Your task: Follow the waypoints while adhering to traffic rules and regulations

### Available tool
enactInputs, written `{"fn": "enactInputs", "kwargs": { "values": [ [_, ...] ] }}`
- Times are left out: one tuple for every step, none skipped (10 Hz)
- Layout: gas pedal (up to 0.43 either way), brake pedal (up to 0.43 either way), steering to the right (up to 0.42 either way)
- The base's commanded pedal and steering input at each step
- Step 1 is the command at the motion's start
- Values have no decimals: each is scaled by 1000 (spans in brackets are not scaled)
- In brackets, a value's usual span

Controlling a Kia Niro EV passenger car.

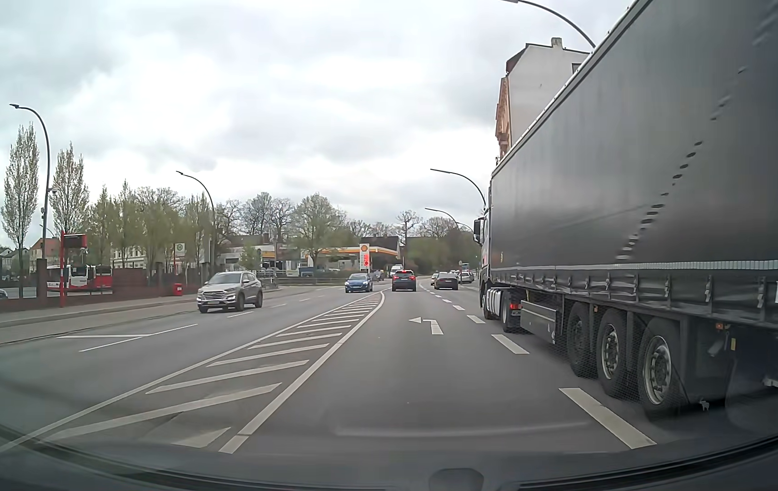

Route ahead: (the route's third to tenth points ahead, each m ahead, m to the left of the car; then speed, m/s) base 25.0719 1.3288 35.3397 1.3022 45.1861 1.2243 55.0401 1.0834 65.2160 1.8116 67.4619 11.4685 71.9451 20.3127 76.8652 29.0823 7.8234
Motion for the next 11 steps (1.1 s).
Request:
{"fn": "enactInputs", "kwargs": {
  "values": [
    [39, 6, -3],
    [39, 6, -3],
    [59, 6, 1],
    [67, 6, 1],
    [67, 6, 1],
    [67, 6, 2],
    [67, 6, 0],
    [67, 6, -2],
    [67, 6, -3],
    [67, 6, -4],
    [67, 6, -4]
  ]
}}
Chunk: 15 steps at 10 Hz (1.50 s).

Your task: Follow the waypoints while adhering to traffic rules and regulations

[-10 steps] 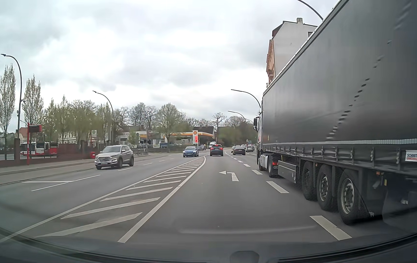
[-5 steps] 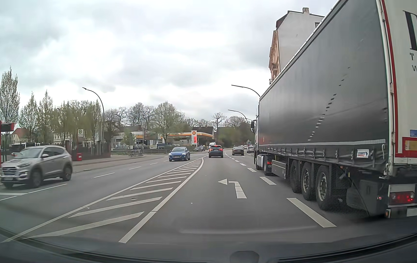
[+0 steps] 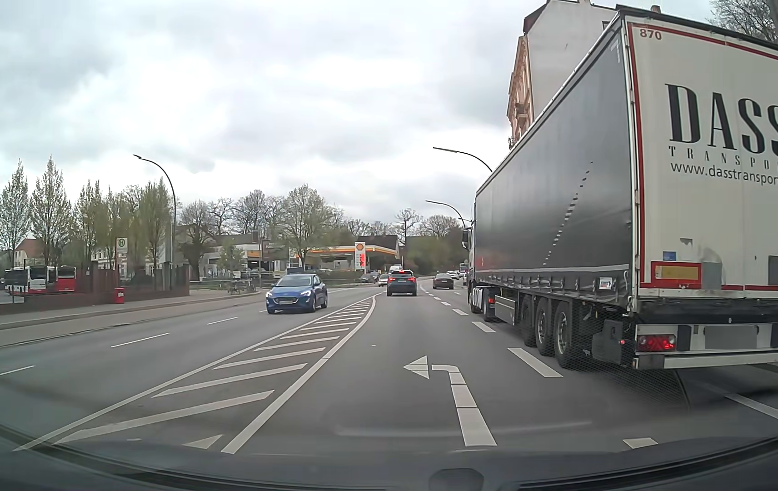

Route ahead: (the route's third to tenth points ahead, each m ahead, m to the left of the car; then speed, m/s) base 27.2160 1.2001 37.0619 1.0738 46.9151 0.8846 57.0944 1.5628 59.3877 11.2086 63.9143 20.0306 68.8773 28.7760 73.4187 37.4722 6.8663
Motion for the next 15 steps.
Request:
{"fn": "enactInputs", "kwargs": {
  "values": [
    [67, 6, -4],
    [67, 0, -4],
    [67, 6, -4],
    [67, 6, -5],
    [79, 6, -8],
    [87, 0, -9],
    [87, 6, -9],
    [87, 6, -9],
    [87, 6, -9],
    [98, 6, -9],
    [98, 6, -9],
    [98, 6, -9],
    [87, 0, -9],
    [87, 6, -9],
    [79, 0, -9]
  ]
}}
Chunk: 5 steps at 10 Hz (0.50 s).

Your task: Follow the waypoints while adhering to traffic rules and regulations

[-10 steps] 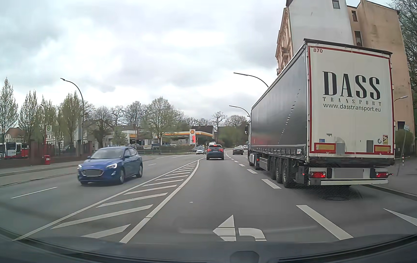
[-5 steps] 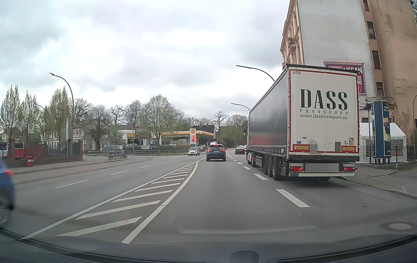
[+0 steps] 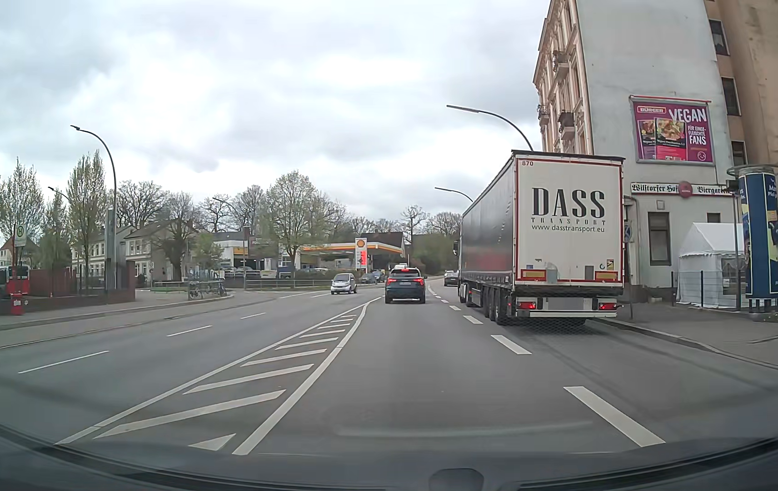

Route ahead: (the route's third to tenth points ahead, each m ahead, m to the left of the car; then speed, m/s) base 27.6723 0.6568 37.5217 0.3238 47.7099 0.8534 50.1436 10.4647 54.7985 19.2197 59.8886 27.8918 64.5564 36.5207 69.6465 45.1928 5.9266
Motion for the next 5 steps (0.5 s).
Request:
{"fn": "enactInputs", "kwargs": {
  "values": [
    [67, 6, -9],
    [67, 0, -9],
    [67, 0, -10],
    [67, 0, -9],
    [67, 6, -10]
  ]
}}
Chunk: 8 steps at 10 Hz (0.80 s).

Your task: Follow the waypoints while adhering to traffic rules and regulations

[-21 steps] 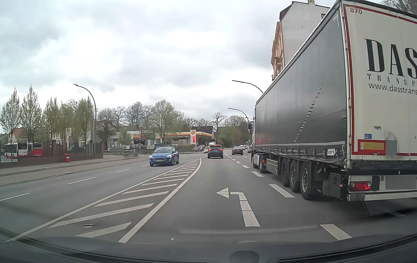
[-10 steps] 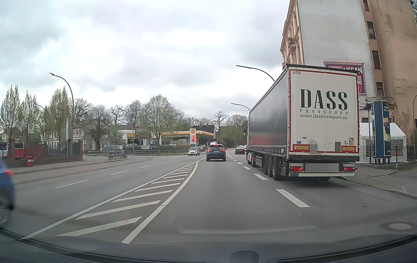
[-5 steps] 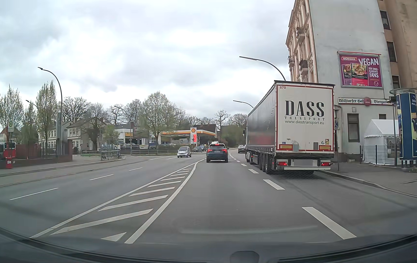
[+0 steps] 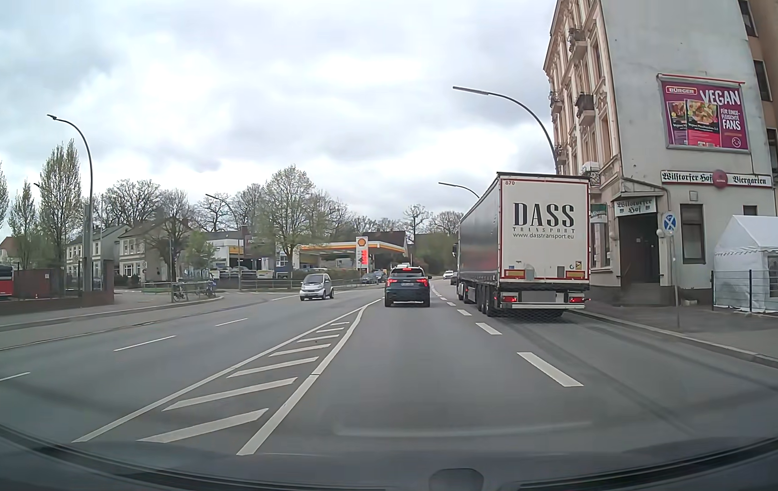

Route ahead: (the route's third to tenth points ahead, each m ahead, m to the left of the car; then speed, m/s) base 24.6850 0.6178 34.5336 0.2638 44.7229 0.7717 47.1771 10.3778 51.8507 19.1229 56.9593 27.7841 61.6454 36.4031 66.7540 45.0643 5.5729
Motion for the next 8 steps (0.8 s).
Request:
{"fn": "enactInputs", "kwargs": {
  "values": [
    [67, 0, -10],
    [59, 6, -10],
    [47, 6, -14],
    [28, 6, -15],
    [28, 6, -15],
    [28, 0, -15],
    [20, 6, -14],
    [20, 6, -12]
  ]
}}
